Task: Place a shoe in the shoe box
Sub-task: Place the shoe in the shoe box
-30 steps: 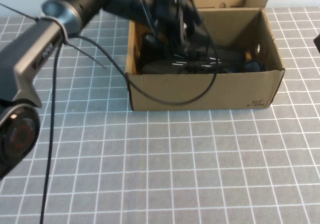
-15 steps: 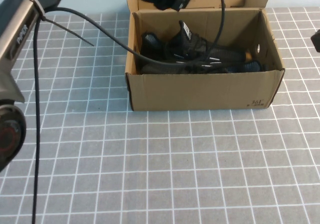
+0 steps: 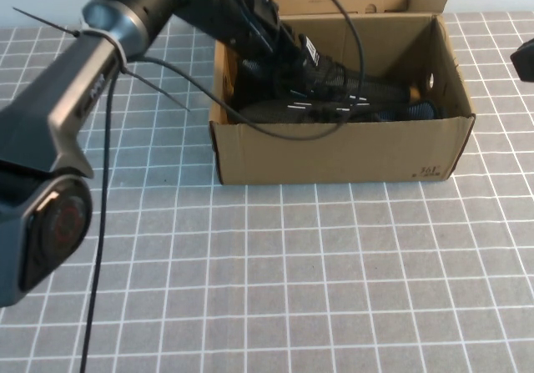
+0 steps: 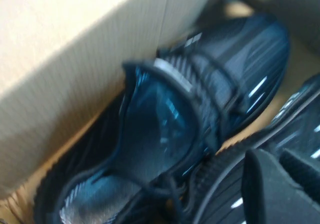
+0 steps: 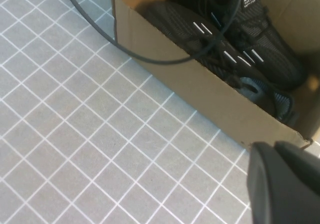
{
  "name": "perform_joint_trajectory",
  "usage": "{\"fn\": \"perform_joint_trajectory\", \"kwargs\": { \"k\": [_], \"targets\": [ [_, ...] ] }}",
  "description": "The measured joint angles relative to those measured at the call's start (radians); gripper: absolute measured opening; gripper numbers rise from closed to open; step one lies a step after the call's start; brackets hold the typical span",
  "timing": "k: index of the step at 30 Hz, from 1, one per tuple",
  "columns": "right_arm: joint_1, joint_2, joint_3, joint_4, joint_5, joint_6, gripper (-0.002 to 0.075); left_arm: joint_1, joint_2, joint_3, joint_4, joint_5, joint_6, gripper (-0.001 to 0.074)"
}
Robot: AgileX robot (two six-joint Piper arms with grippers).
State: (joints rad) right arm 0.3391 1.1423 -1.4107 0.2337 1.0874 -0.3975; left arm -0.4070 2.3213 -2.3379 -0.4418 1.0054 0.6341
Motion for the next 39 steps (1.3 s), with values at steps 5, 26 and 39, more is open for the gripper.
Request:
{"fn": "perform_joint_trajectory", "kwargs": {
  "k": [5, 26, 39],
  "targets": [
    [0.0, 0.002, 0.0, 0.002, -0.002, 0.0, -0.0016, 0.0, 0.044, 0.0, 0.007, 0.008, -0.008, 0.0037],
    [0.0, 0.071, 0.0, 0.031, 0.006, -0.027, -0.0016, 0.0, 0.107, 0.0, 0.051, 0.119, -0.023, 0.0036],
    [0.0, 0.064, 0.0, 0.045, 0.008, -0.027, -0.0016, 0.0, -0.043, -0.113, 0.089, 0.23, -0.038, 0.0004]
  ]
}}
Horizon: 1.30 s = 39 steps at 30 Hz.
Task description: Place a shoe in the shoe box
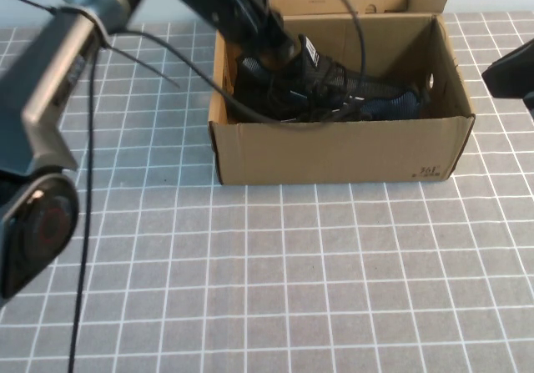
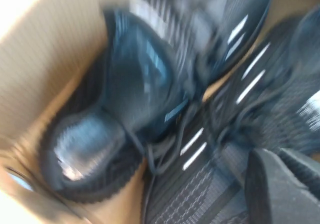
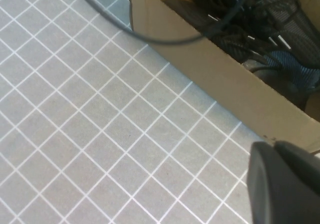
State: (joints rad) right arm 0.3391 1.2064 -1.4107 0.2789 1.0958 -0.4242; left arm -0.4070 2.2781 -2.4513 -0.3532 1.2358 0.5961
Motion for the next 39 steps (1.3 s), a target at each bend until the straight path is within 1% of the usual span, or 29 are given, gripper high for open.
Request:
{"fn": "perform_joint_trajectory", "kwargs": {
  "k": [6, 12, 16, 20, 23, 26, 31, 34, 37, 39],
  "targets": [
    [0.0, -0.055, 0.0, 0.001, 0.035, 0.06, -0.0016, 0.0, -0.092, -0.015, 0.004, 0.014, -0.053, 0.0],
    [0.0, -0.131, 0.0, 0.001, 0.118, 0.131, -0.0016, 0.0, -0.211, -0.01, 0.007, 0.02, -0.125, -0.0001],
    [0.0, -0.211, 0.0, -0.009, 0.158, 0.16, -0.0016, 0.0, -0.305, 0.047, 0.023, 0.022, -0.149, -0.0001],
    [0.0, -0.343, 0.002, -0.029, 0.167, 0.177, -0.0016, 0.0, -0.419, 0.157, 0.107, 0.025, -0.178, -0.0001],
    [0.0, -0.461, 0.028, -0.029, 0.169, 0.184, -0.0016, 0.0, -0.513, 0.278, 0.17, 0.027, -0.195, -0.0001],
    [0.0, -0.593, 0.081, -0.037, 0.173, 0.211, -0.0016, 0.0, -0.627, 0.423, 0.19, 0.021, -0.2, -0.0001],
    [0.0, -0.796, 0.226, -0.046, 0.184, 0.253, -0.0016, 0.0, -0.86, 0.709, 0.154, -0.087, -0.195, -0.0001],
    [0.0, -0.896, 0.309, -0.046, 0.187, 0.286, -0.0016, 0.0, -1.005, 0.933, 0.114, -0.217, -0.156, -0.0001],
    [0.0, -1.001, 0.389, -0.046, 0.185, 0.307, -0.0016, 0.0, -1.165, 1.161, 0.11, -0.394, -0.119, -0.0001],
    [0.0, -1.068, 0.444, -0.043, 0.144, 0.322, -0.0016, 0.0, -1.289, 1.321, 0.11, -0.525, -0.108, -0.0001]
  ]
}}
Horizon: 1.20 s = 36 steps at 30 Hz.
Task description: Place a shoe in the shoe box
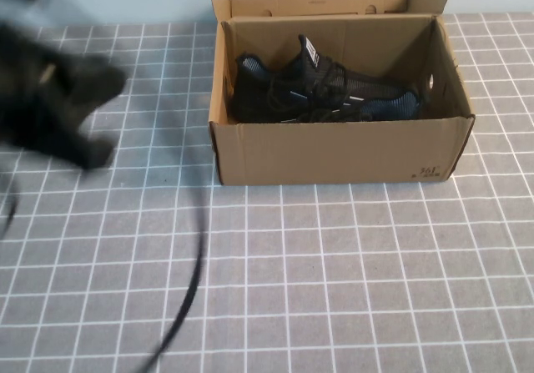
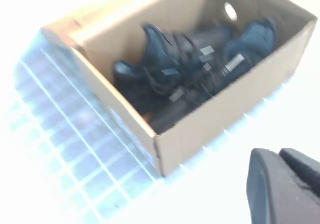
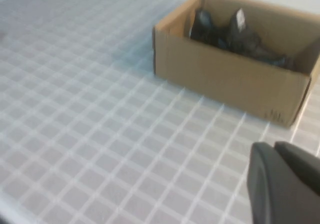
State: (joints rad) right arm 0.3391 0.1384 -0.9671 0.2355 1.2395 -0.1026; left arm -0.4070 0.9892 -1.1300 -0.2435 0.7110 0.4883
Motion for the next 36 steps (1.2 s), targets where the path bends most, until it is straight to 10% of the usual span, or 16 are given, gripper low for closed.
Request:
{"fn": "perform_joint_trajectory", "kwargs": {
  "k": [15, 36],
  "targets": [
    [0.0, -0.161, 0.334, 0.08, -0.464, 0.018, -0.0016, 0.0, -0.751, 0.81, -0.02, -0.488, -0.008, -0.0001],
    [0.0, -0.158, 0.862, 0.089, -0.943, 0.018, -0.0016, 0.0, -0.844, 1.155, -0.087, -0.523, -0.012, -0.0001]
  ]
}}
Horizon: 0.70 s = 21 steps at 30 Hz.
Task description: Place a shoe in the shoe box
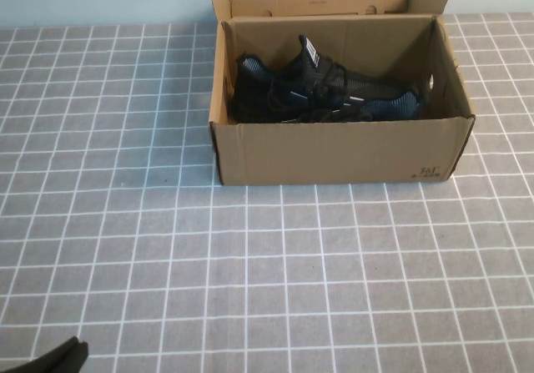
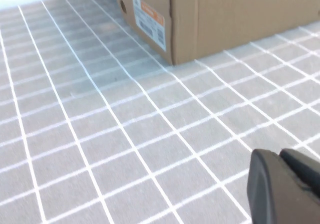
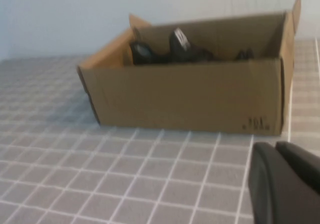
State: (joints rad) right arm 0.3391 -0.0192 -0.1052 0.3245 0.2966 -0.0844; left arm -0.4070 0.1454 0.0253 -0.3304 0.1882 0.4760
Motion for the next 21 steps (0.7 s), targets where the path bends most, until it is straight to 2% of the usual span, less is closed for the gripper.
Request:
{"fn": "perform_joint_trajectory", "kwargs": {
  "k": [10, 19, 21],
  "targets": [
    [0.0, 0.001, 0.083, 0.089, -0.061, 0.0, -0.0017, 0.0, 0.0, 0.0, 0.0, 0.037, 0.0, -0.0001],
    [0.0, 0.001, 0.083, 0.089, -0.002, 0.0, -0.0016, 0.0, 0.0, 0.0, 0.0, 0.037, 0.0, -0.0001],
    [0.0, 0.001, 0.085, 0.041, -0.012, 0.0, -0.0016, 0.0, 0.0, 0.0, 0.0, 0.037, 0.0, -0.0001]
  ]
}}
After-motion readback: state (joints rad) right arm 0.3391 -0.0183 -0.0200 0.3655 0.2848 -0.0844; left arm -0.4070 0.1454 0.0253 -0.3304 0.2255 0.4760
